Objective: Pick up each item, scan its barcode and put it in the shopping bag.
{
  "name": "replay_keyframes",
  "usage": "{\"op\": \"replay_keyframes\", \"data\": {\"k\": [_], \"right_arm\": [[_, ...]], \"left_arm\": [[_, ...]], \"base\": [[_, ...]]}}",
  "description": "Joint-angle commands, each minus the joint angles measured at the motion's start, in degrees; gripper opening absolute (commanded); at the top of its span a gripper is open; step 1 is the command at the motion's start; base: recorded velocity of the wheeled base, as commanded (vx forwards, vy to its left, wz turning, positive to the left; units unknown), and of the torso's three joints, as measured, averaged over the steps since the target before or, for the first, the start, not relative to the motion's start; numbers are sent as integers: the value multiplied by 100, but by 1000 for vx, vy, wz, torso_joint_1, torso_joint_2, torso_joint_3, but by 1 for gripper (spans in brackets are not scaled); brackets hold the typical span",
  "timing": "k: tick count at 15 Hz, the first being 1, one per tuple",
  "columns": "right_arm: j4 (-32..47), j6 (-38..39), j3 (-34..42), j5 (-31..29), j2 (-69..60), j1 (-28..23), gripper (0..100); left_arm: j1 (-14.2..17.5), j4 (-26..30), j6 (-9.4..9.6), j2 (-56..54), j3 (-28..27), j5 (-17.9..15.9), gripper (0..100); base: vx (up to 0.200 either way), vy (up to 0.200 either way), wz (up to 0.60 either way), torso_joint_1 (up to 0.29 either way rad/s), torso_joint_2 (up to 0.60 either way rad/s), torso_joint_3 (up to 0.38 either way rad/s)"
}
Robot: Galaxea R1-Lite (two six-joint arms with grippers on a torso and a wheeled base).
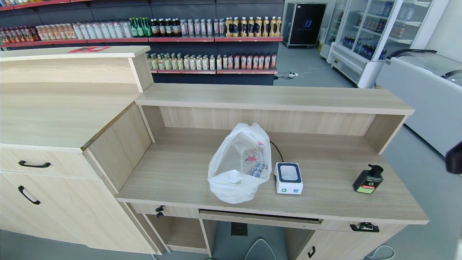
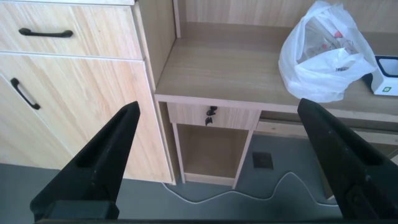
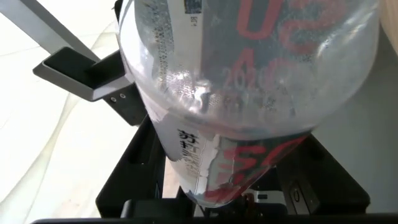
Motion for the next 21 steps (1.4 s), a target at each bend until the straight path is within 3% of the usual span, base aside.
{"op": "replay_keyframes", "data": {"k": [1, 11, 21], "right_arm": [[-3, 2, -20, 1, -98, 1, 0], [-12, -68, 384, -16, -300, -17, 0], [-20, -525, -99, -8, 473, 36, 0]], "left_arm": [[0, 0, 2, -2, 0, 4, 100], [0, 0, 2, -2, 0, 4, 100], [0, 0, 2, -2, 0, 4, 100]], "base": [[0, 0, 0, 0, 0, 0], [0, 0, 0, 0, 0, 0], [0, 0, 0, 0, 0, 0]]}}
